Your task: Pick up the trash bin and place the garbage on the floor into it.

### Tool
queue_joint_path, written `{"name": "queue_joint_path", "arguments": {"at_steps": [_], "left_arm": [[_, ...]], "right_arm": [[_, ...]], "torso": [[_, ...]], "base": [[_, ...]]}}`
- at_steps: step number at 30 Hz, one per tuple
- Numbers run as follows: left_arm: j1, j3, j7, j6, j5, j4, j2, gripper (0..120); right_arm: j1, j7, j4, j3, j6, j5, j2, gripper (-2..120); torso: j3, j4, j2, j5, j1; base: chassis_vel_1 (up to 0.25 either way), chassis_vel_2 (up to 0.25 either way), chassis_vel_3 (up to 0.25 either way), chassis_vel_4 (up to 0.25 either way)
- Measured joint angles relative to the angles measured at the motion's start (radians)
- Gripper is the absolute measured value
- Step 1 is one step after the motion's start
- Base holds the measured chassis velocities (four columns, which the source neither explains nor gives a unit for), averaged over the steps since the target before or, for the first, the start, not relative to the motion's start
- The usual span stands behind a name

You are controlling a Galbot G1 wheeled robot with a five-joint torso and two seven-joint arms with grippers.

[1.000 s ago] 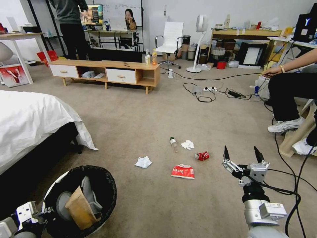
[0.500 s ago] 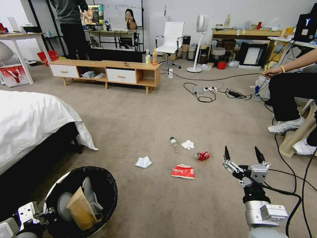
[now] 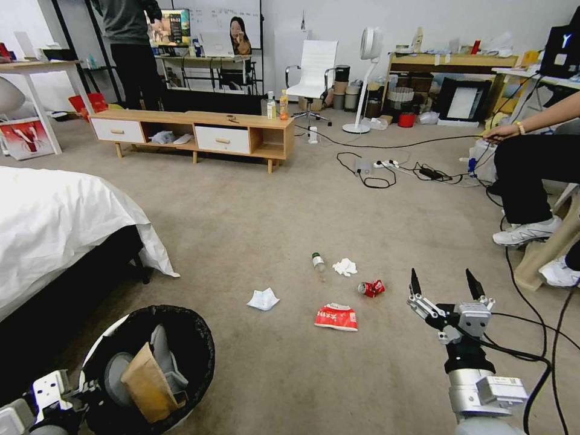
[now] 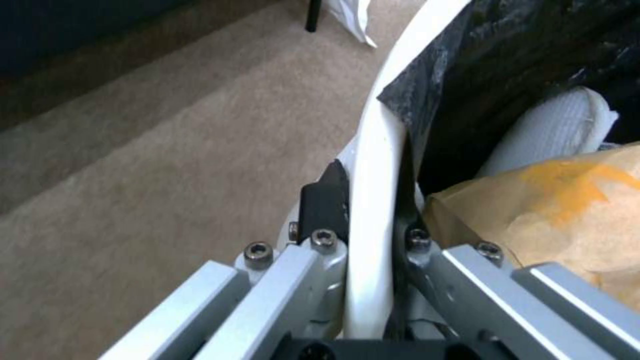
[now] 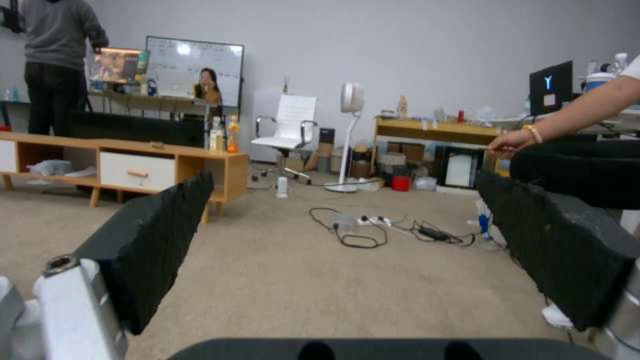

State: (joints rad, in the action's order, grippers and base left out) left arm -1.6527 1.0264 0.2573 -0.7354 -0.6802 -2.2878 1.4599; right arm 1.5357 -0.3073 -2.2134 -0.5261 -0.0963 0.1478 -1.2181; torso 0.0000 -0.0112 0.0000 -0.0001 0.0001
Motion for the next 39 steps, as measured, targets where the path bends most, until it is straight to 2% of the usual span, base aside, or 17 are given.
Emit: {"name": "queue_joint_path", "arguments": {"at_steps": [22, 39], "left_arm": [[-0.006, -0.005, -0.006, 0.0, 0.007, -0.004, 0.007, 2], [-0.012, -0.007, -0.016, 0.0, 0.021, -0.006, 0.015, 2]], "right_arm": [[0.01, 0.001, -0.003, 0.0, -0.013, -0.004, 0.011, 100], [0.013, 0.017, -0.001, -0.001, -0.027, -0.003, 0.016, 100]], "torso": [[0.0, 0.0002, 0.0, 0.0001, 0.0], [0.0, 0.0, 0.0, 0.0002, 0.0]], "base": [[-0.133, 0.135, 0.132, -0.141], [-0.002, 0.003, 0.005, -0.002]]}}
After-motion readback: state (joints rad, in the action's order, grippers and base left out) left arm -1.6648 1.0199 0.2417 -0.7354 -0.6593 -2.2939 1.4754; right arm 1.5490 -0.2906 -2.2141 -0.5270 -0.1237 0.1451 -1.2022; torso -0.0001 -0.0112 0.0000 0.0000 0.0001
